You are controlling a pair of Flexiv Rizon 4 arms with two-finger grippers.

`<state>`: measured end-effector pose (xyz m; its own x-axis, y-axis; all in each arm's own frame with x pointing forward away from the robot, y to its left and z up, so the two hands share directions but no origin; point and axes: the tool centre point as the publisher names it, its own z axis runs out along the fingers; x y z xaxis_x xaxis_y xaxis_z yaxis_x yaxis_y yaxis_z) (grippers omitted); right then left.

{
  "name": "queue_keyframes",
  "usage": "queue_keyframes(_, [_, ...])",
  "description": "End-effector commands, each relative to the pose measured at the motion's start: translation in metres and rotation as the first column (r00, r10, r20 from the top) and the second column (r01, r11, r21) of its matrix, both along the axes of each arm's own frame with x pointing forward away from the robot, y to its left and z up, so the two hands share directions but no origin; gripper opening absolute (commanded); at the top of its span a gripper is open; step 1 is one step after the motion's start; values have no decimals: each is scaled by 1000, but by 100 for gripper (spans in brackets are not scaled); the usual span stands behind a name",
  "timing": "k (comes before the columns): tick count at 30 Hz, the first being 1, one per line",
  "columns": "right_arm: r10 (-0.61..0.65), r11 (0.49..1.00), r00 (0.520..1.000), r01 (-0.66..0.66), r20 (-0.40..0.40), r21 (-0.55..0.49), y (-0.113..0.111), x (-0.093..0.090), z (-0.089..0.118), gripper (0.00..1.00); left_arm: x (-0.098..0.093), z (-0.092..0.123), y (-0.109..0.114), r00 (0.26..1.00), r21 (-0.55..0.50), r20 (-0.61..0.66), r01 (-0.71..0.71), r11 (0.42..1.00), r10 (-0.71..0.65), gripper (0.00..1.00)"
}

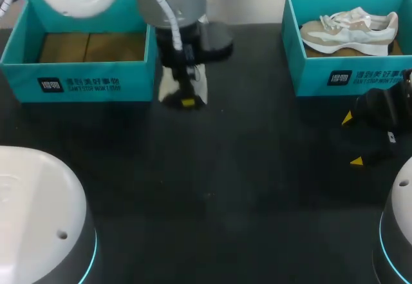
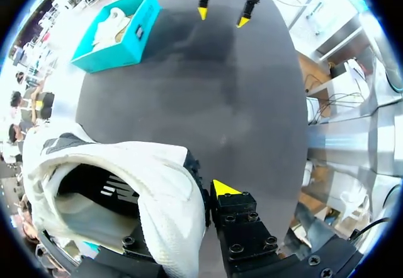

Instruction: Take the shoe out of the shoebox, open the shoe tongue, remove and reinsert the insole, then place the shoe into the shoebox

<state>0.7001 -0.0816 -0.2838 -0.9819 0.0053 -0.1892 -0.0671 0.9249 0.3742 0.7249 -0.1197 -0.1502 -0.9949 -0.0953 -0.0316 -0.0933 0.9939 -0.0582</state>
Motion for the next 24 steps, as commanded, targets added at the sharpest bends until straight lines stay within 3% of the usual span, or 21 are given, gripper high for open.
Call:
queue_keyframes(1, [-2,1000,1000,2,1,-4,1,-1,-1,100,27,25,48,1000,-16,-11,-9,1000,9,0])
queue_keyframes(10, [-2,1000,1000,2,1,-4,1,-1,-1,100,84,28,121,999,39,-11,-48,998,48,0])
queue_keyframes(13, [-2,1000,1000,2,1,-4,1,-1,-1,100,94,32,140,999,67,0,-42,997,42,0])
queue_keyframes(17, [-2,1000,1000,2,1,-4,1,-1,-1,100,123,35,167,1000,50,-12,14,999,-14,0])
queue_keyframes(20, [-2,1000,1000,2,1,-4,1,-1,-1,100,142,42,184,996,26,-1,88,996,-88,0])
queue_keyframes(24, [-2,1000,1000,2,1,-4,1,-1,-1,100,142,42,184,996,26,-1,88,996,-88,0])
